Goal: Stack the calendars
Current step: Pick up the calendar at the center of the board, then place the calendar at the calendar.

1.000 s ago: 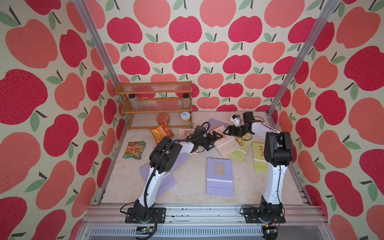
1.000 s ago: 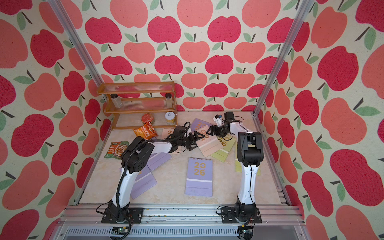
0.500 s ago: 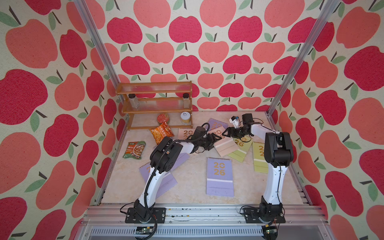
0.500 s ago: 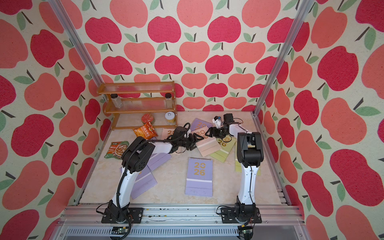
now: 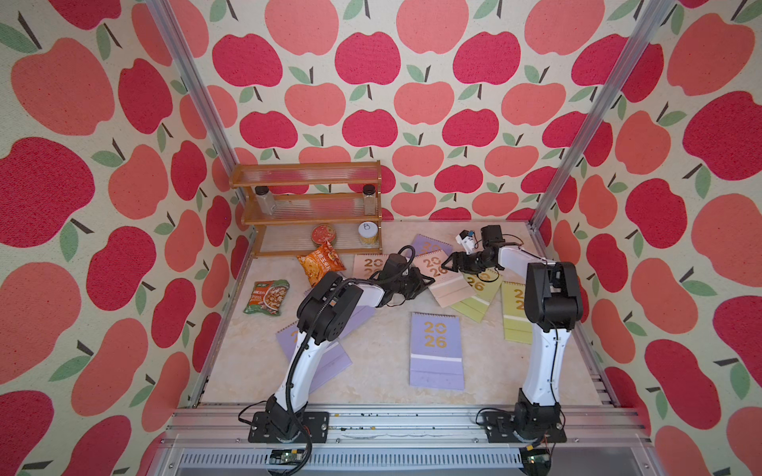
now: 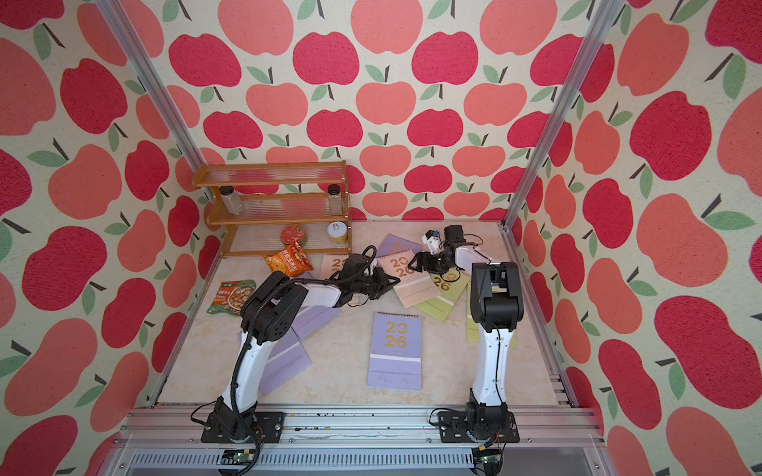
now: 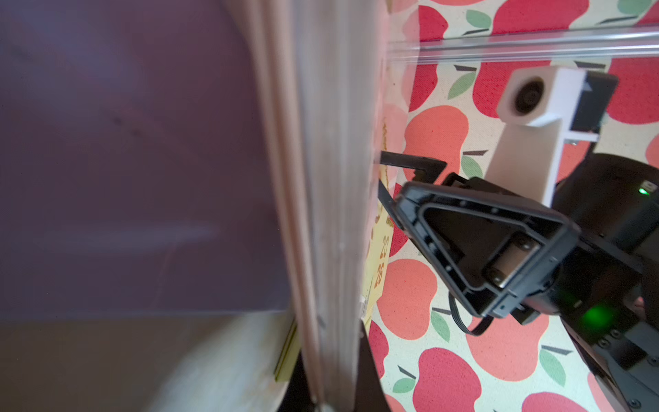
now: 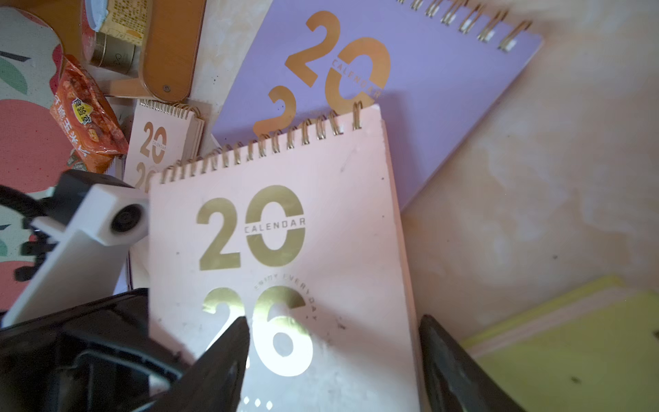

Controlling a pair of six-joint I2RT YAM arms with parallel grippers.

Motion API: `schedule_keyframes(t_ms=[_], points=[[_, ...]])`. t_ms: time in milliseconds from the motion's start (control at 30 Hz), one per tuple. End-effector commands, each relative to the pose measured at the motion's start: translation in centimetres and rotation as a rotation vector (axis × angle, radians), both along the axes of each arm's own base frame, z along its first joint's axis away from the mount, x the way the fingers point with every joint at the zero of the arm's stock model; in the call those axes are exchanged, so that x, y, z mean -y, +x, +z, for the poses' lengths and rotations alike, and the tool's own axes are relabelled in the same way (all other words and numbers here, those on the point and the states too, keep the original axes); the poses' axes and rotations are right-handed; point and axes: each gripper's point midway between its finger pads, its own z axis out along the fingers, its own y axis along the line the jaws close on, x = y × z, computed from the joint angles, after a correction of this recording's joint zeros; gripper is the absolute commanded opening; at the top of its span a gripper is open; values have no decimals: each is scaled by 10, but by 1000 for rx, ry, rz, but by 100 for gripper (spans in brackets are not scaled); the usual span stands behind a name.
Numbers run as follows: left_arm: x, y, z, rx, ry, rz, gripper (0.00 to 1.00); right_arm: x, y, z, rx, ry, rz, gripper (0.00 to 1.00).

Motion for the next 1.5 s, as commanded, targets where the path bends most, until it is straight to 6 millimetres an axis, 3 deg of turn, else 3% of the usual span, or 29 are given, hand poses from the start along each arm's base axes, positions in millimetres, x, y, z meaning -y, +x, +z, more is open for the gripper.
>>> schedule_keyframes(t_ms=[0, 100, 233, 433, 600, 767, 867, 1000, 1133, 1467], points=[[2, -1, 12, 30, 10, 11, 0, 2, -10, 14, -21, -2, 1, 76], [4, -1, 21, 47, 2, 5, 0, 12, -6, 32, 8, -21, -5, 76], [4, 2, 44, 102, -15, -4, 0, 30, 0, 81, 93, -23, -35, 76], [-15, 7, 105, 284, 35, -66, 0, 45, -11, 153, 209, 17, -52, 77], [-61, 3, 166, 477, 133, -139, 0, 40, -32, 181, 226, 119, -33, 77], [-126, -9, 229, 657, 24, -236, 0, 25, -56, 208, 270, 333, 7, 76], [-155, -27, 253, 730, -35, -316, 0, 16, -69, 227, 317, 456, 45, 77], [-164, -60, 266, 797, -45, -434, 0, 5, -83, 251, 383, 597, 100, 76], [-164, -85, 272, 824, -80, -518, 0, -14, -98, 261, 434, 625, 159, 76], [-160, -92, 267, 810, -112, -554, 0, -70, -132, 272, 485, 632, 302, 77]])
